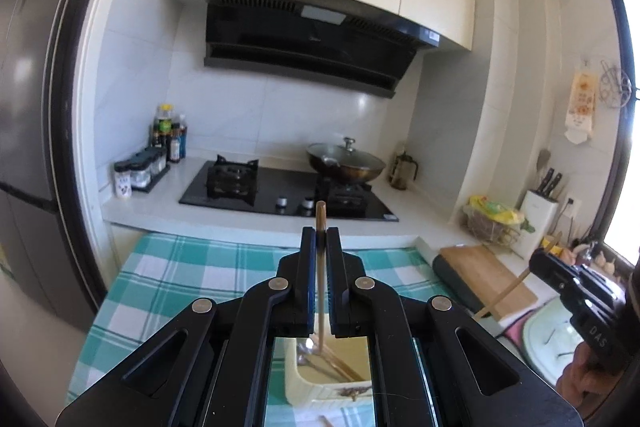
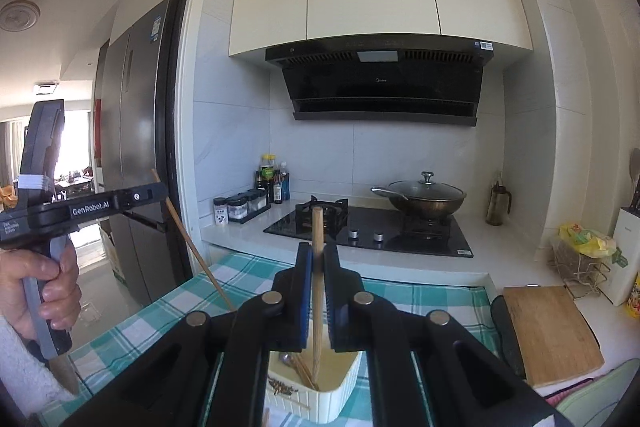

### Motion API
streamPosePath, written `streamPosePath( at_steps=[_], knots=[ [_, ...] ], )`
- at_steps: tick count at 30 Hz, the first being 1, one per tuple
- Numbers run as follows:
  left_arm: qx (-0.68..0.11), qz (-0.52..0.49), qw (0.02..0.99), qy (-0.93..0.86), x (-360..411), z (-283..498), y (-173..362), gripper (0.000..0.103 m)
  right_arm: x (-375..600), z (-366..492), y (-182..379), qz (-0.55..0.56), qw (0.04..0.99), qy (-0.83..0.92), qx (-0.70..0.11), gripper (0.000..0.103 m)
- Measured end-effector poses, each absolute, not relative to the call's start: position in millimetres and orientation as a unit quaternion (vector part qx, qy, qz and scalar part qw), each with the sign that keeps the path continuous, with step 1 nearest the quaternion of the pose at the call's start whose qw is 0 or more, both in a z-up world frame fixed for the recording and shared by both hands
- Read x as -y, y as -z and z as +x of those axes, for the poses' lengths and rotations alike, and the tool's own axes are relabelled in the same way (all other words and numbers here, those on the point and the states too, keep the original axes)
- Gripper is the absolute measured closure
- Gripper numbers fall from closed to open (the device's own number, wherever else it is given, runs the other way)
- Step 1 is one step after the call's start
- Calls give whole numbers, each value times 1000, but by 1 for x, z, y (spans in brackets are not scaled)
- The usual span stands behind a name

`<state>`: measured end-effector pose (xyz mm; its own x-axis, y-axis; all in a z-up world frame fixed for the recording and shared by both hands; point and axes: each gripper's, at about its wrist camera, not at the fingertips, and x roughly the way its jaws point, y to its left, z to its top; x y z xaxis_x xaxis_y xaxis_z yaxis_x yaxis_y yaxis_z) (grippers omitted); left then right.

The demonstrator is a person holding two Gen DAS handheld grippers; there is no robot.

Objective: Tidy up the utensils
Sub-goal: 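Lift both chopsticks and carry them over the cream caddy, then lower the chopsticks into the caddy and open both grippers, then grasp a chopstick with the right gripper while the left grasps another chopstick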

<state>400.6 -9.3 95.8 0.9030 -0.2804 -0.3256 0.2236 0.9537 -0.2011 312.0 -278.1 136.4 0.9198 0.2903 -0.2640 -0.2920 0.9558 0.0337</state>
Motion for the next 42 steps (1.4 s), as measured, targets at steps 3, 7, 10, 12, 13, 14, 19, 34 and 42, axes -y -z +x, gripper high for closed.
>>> streamPosePath(
  at_steps=[3, 7, 10, 12, 13, 14, 19, 34, 42],
  knots=[
    [-220, -83, 963, 130, 18, 430, -71, 100, 278, 340, -118, 7, 980, -137, -143, 97],
    [-293, -70, 944, 136, 30, 461, -32, 100, 279, 387, -82, 19, 961, -147, -231, 97],
    [-342, -57, 927, 142, 39, 478, -7, 100, 276, 423, -51, 16, 935, -155, -319, 97],
    [-363, -50, 919, 146, 46, 486, 5, 100, 274, 441, -34, 12, 919, -160, -361, 97],
    [-369, -46, 916, 147, 49, 487, 9, 100, 274, 447, -27, 12, 914, -157, -374, 97],
    [-375, -43, 914, 149, 51, 489, 13, 100, 274, 453, -20, 15, 910, -157, -384, 97],
    [-384, -39, 912, 139, 53, 490, 16, 99, 273, 466, -11, 44, 906, -155, -392, 92],
    [-444, -57, 884, 133, -2, 305, 83, 70, 329, 273, 12, 45, 923, -116, -365, 80],
    [-515, -109, 844, 98, 12, 233, 166, 64, 344, 154, 99, 70, 904, -49, -419, 80]
  ],
)
